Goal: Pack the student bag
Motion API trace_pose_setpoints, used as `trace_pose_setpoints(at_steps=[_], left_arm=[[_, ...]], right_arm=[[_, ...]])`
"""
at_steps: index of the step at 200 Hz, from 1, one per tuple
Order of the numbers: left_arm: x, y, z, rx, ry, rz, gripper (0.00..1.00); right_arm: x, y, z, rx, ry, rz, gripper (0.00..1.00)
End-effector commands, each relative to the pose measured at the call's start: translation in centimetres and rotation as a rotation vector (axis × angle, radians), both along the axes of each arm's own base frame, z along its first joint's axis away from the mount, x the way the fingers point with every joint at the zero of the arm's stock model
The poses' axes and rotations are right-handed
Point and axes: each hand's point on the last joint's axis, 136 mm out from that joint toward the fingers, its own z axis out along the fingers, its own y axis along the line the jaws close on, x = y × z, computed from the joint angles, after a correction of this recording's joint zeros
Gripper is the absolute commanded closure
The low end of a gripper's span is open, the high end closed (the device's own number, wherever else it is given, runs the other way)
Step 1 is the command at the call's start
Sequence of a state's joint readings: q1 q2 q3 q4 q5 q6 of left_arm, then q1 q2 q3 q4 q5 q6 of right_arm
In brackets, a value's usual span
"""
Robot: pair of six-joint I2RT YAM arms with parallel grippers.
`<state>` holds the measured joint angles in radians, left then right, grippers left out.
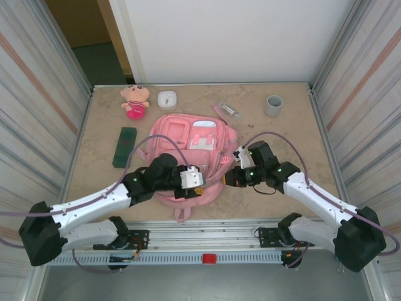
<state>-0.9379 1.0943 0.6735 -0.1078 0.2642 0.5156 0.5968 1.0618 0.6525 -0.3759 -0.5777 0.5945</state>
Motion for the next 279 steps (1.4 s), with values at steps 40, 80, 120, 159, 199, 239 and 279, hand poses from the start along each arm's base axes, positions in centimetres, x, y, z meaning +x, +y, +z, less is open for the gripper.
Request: trace_pose_setpoints(at_steps=[40, 80, 120, 159, 199, 239, 279], left_arm=[[1.0, -1.5, -1.0, 0.064, 0.022, 0.017, 0.48], [0.7, -0.6, -0.8, 0.057, 0.014, 0.034, 0.81], [-0.6, -0.4, 1.3, -0.032, -0.016, -0.016, 0.96], [-1.7, -0.5, 2.8, -0.088, -0.036, -0.075, 0.96], [-3.2, -0.7, 4.1, -0.14, -0.039, -0.154, 0.96], [-3.9, -0.3, 5.3, -0.169, -0.054, -0.18, 0.96], [-3.2, 0.3, 4.1, -0.137, -0.059, -0.126, 0.74]], right_arm=[[-0.1, 2.6, 4.2, 0.066, -0.116, 0.057, 1.0], [0.7, 1.2, 3.3, 0.045, -0.118, 0.011, 1.0], [3.5, -2.2, 0.3, -0.031, -0.076, -0.13, 1.0], [6.3, -3.6, -1.3, -0.089, -0.101, -0.209, 1.0], [10.2, -6.2, -2.9, -0.163, -0.132, -0.327, 1.0], [13.3, -7.7, -3.5, -0.147, -0.141, -0.392, 1.0], [14.0, -6.9, -1.2, -0.076, -0.184, -0.346, 1.0]])
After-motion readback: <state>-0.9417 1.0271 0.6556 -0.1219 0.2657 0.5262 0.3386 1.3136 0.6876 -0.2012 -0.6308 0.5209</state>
